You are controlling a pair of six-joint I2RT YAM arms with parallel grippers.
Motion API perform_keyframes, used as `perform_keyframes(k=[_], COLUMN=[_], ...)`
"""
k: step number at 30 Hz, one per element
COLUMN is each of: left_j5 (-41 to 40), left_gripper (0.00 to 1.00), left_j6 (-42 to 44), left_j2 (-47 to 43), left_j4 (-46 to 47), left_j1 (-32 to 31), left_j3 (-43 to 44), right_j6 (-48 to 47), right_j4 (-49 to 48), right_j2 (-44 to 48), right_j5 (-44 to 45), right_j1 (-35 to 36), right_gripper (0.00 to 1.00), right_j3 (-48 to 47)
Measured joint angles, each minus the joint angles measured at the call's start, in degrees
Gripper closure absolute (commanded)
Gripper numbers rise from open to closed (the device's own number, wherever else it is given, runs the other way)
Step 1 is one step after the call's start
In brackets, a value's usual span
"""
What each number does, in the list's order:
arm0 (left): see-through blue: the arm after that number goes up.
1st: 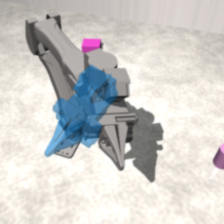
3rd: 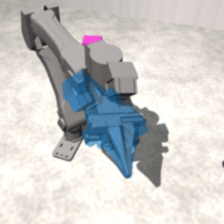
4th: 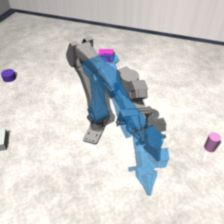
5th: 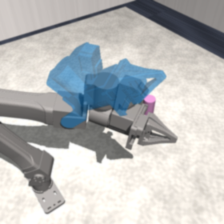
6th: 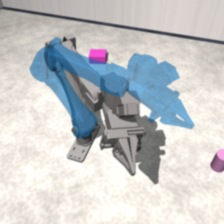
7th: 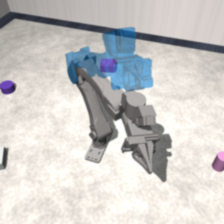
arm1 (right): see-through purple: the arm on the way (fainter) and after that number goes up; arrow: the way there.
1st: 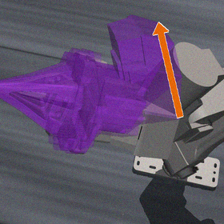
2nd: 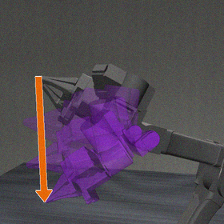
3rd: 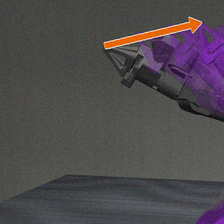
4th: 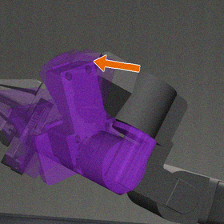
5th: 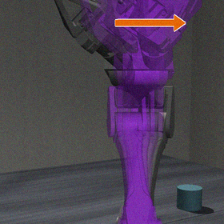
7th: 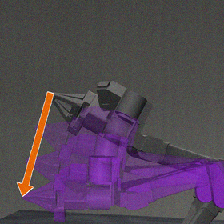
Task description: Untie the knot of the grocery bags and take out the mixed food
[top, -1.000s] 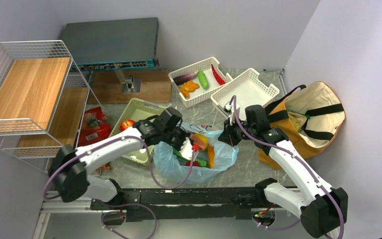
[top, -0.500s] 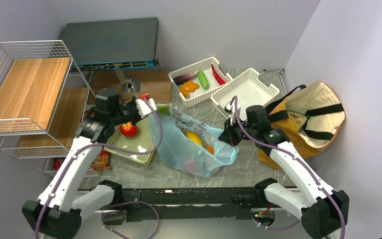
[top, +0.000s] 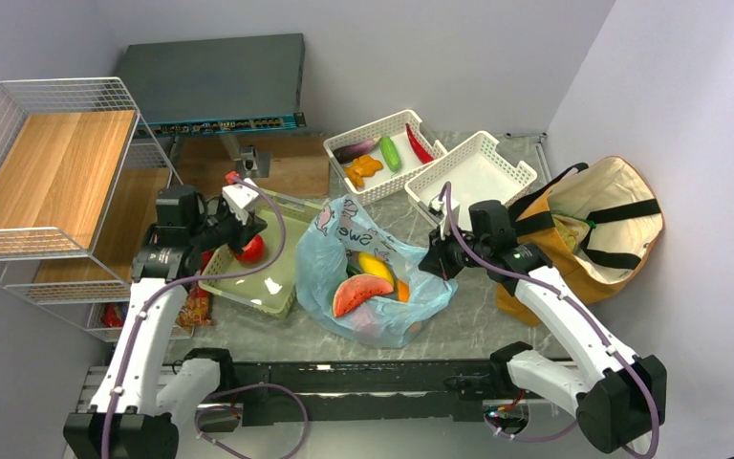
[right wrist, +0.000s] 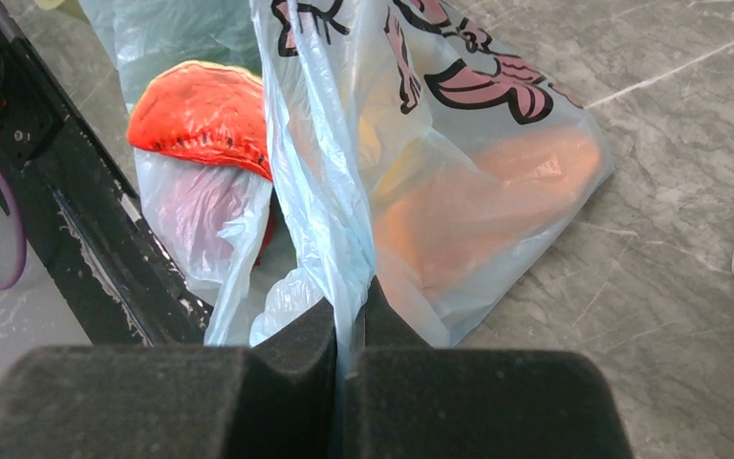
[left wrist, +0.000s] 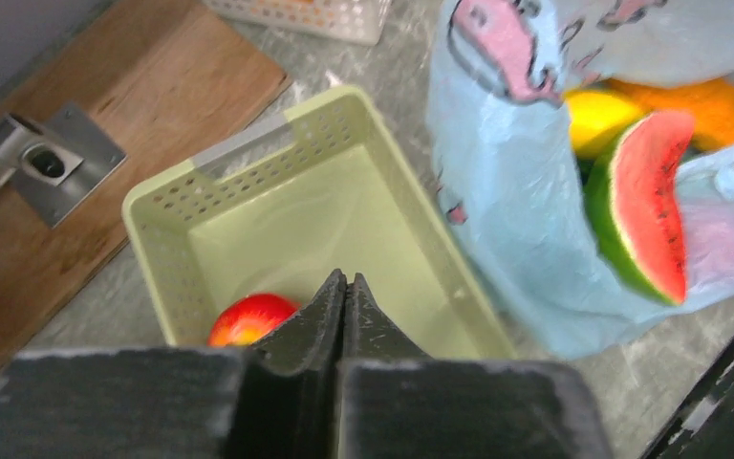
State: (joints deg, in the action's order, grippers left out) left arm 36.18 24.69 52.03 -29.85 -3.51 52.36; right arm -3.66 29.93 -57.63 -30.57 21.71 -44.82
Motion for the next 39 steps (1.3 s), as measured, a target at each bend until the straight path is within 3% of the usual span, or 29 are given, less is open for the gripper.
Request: perform_keyframes(k=[1,2,4,6,8,12,16,20,23,25,32,34,37,39], left_j5=[1.3,2.3,3.2,2.2,1.0,-2.4,-7.6,-12.6,-16.2,-18.4,-23.1,-23.1,-22.4,-20.9], left_gripper=[0.58,0.43,0.27,0.25,0.23,0.02,0.01,0.01,0.01,0.08,0.57,0.73,0.84,0.99], left_j6=[0.2,1.5,4.7,6.7,8.0,7.1,4.9,0.9,-1.5,-2.9,-6.9,-7.1,-6.9,-6.9], left_j2=[0.0,0.1,0.0,-0.9,-2.2,-1.4,8.3,22.4,27.7,30.1,35.1,34.0,28.7,23.6], left_j4=[-0.8,-1.9,-5.1,-7.1,-7.3,-3.2,1.9,5.6,7.8,10.0,11.3,11.3,10.1,9.2], left_j1=[1.7,2.9,2.4,-5.7,-19.7,-35.7,-42.4,-44.9,-46.0,-46.9,-47.7,-47.6,-47.6,-47.4], left_j3=[0.0,0.0,0.0,0.0,0.0,-1.2,-1.2,0.1,1.0,1.2,1.2,1.2,1.3,1.6], right_j6=[0.0,0.0,0.0,0.0,0.0,0.2,0.3,0.3,0.2,0.2,-0.2,-0.4,-0.7,-0.9], right_j4=[0.0,0.0,-0.1,-0.2,-0.2,-0.4,-0.5,-0.5,-0.5,-0.5,-0.4,-0.4,-0.4,-0.4], right_j2=[-0.2,-0.4,-0.8,-0.9,-0.9,-1.2,-1.3,-1.3,-1.3,-1.3,-1.2,-1.1,-0.8,-0.7], right_j5=[0.0,0.0,0.0,0.0,-0.1,-0.2,-0.2,0.0,0.1,0.2,0.6,0.7,1.0,1.1], right_j1=[0.0,0.0,0.0,0.0,0.0,0.0,0.1,0.1,0.1,0.1,0.1,0.1,0.1,0.1], right_gripper=[1.00,1.00,1.00,1.00,1.00,1.00,1.00,1.00,1.00,1.00,1.00,1.00,1.00,1.00], right_j3=[-0.2,-0.5,-1.1,-1.3,-1.3,-1.3,-1.3,-1.3,-1.3,-1.3,-1.3,-1.3,-1.3,-1.3])
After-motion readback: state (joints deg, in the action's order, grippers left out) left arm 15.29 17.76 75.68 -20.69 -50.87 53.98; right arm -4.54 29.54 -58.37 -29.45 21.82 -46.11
